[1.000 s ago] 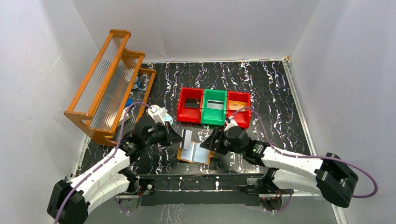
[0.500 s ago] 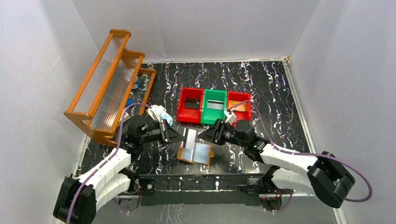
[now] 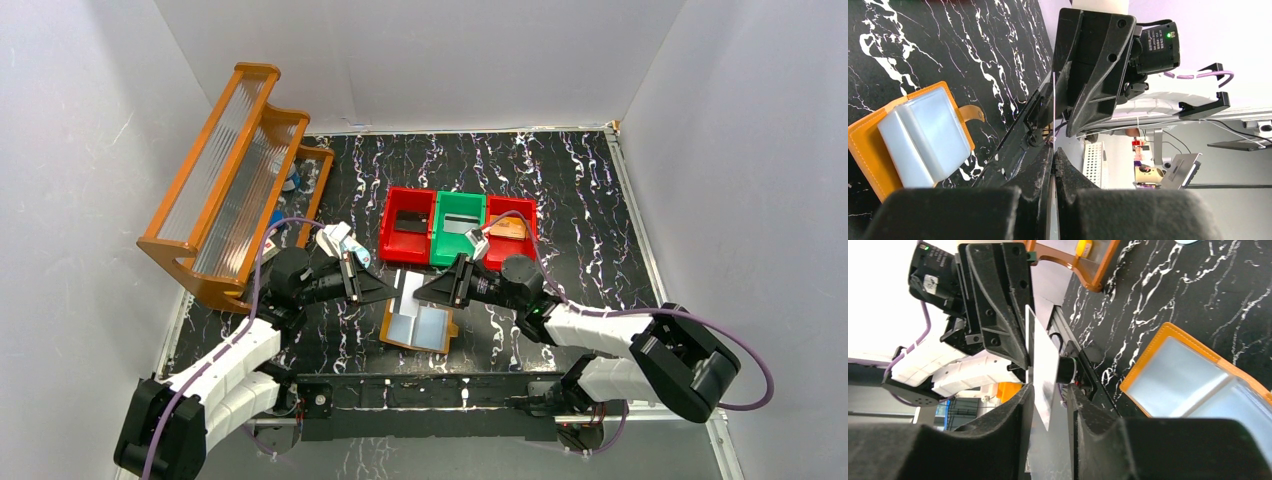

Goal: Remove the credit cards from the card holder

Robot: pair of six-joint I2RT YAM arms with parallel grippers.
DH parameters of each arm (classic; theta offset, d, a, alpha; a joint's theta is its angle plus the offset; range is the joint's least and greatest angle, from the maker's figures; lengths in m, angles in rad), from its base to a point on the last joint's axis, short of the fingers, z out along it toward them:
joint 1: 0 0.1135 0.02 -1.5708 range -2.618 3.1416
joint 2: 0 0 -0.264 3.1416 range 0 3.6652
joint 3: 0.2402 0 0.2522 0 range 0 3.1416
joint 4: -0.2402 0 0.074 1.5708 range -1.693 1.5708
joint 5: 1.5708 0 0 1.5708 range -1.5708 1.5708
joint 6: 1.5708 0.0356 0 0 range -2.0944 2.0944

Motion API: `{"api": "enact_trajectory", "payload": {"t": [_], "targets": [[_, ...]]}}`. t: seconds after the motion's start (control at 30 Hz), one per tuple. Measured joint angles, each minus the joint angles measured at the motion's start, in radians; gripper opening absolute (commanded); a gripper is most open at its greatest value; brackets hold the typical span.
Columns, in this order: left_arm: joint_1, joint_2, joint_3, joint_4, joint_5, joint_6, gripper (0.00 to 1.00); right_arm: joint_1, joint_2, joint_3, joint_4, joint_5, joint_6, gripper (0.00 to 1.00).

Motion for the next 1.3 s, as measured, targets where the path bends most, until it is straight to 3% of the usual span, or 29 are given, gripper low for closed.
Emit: {"api": "enact_trajectory", "payload": {"t": [0.17, 0.53, 0.87, 1.0, 1.1, 1.23, 1.3], "targets": [[0.0, 0.013, -0.014, 0.039, 0.0, -0.016, 0.0, 0.0, 0.025, -0.048, 0.105, -0.031, 0.034, 0.29], [0.0, 0.065, -0.036, 0.137, 0.026, -0.06, 0.0, 0.0, 0.085, -0.078, 0.238, -0.056, 0.096, 0.31], [0.0, 0.065, -0.058, 0.172, 0.039, -0.082, 0.0, 0.0, 0.174, -0.075, 0.34, -0.066, 0.14, 0.26], [0.0, 0.064, -0.067, 0.185, 0.039, -0.09, 0.01, 0.0, 0.195, -0.075, 0.375, -0.076, 0.157, 0.12], [0.0, 0.064, -0.074, 0.191, 0.038, -0.092, 0.24, 0.0, 0.198, -0.075, 0.391, -0.08, 0.164, 0.01], [0.0, 0.064, -0.088, 0.195, 0.034, -0.094, 0.66, -0.007, 0.191, -0.075, 0.383, -0.083, 0.162, 0.0], [0.0, 0.062, -0.091, 0.172, 0.027, -0.078, 0.8, -0.016, 0.168, -0.076, 0.34, -0.078, 0.15, 0.0]]}}
